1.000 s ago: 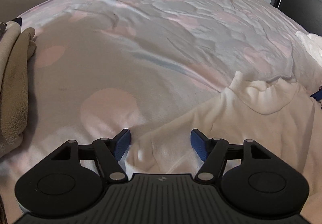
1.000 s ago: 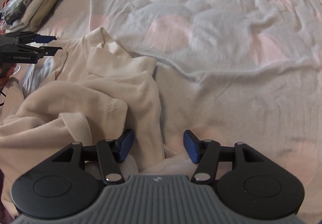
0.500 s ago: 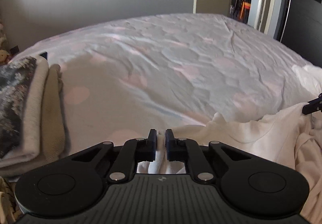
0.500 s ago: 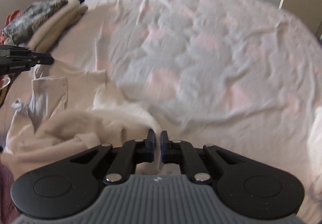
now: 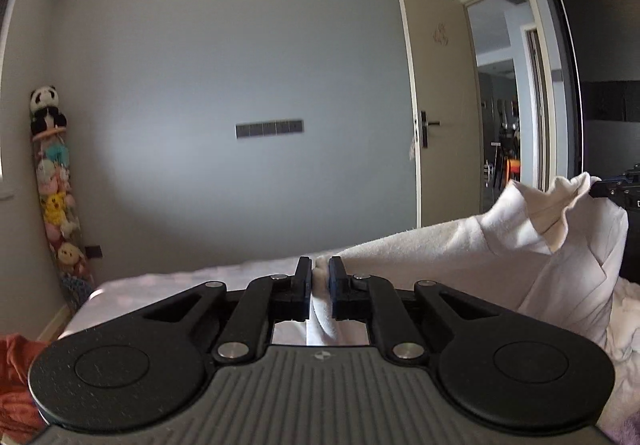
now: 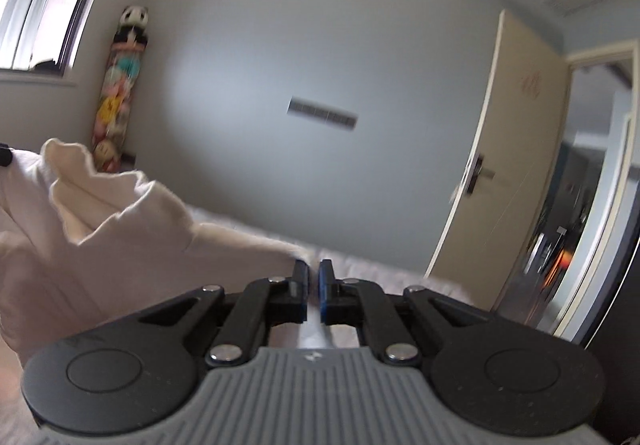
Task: Fold clothes
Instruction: 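Lift the shirt hem with both tools and flap it out over the bed, then lay the shirt flat on the bed and open both tools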
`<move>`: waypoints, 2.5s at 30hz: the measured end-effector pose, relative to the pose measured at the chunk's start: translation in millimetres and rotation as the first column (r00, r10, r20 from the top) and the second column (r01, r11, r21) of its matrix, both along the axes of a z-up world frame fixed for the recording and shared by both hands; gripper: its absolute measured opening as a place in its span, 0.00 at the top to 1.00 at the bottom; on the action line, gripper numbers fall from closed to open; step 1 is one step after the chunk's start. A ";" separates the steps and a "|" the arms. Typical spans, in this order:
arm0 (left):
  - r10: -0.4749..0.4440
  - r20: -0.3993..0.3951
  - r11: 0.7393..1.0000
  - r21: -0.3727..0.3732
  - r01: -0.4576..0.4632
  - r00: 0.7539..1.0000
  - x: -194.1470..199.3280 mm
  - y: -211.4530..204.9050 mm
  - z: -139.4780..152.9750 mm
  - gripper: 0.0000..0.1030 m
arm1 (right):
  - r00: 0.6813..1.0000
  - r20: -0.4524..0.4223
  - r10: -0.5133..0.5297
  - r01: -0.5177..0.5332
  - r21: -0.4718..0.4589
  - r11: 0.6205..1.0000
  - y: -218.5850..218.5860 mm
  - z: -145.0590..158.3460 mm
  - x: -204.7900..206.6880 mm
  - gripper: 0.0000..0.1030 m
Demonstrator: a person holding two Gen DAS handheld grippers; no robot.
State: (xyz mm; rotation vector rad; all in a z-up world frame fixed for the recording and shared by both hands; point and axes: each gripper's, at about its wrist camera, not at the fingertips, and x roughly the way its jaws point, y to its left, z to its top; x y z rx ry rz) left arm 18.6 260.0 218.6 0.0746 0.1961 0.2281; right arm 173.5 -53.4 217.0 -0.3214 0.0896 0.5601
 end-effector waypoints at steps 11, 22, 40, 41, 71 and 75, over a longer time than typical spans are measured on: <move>-0.007 0.229 0.992 0.127 -0.023 0.973 -41.9 -63.0 108.6 0.93 | 0.969 0.236 -0.075 0.036 0.165 0.986 -50.0 108.3 -45.0 0.94; -0.025 0.364 0.989 0.142 -0.029 0.931 -73.3 -89.0 131.8 0.93 | 0.901 0.423 -0.101 -0.008 0.247 0.969 -83.4 134.9 -100.5 0.94; -0.010 0.134 0.998 0.058 0.002 0.991 32.0 -40.5 50.6 0.93 | 0.952 0.297 -0.076 0.018 0.192 0.981 -44.7 51.1 -24.1 0.94; -0.005 0.098 0.998 0.056 0.000 0.995 47.7 -32.4 41.0 0.93 | 0.961 0.266 -0.072 0.024 0.178 0.984 -37.4 42.1 -10.5 0.94; 0.051 -0.535 0.999 0.023 -0.046 0.843 382.5 121.2 -322.1 0.93 | 0.936 -0.325 -0.134 0.023 -0.324 0.946 170.4 -328.7 371.6 0.94; 0.034 -0.538 0.999 0.025 -0.024 0.842 390.9 123.4 -342.2 0.92 | 0.923 -0.362 -0.129 0.008 -0.318 0.948 168.4 -342.3 377.5 0.92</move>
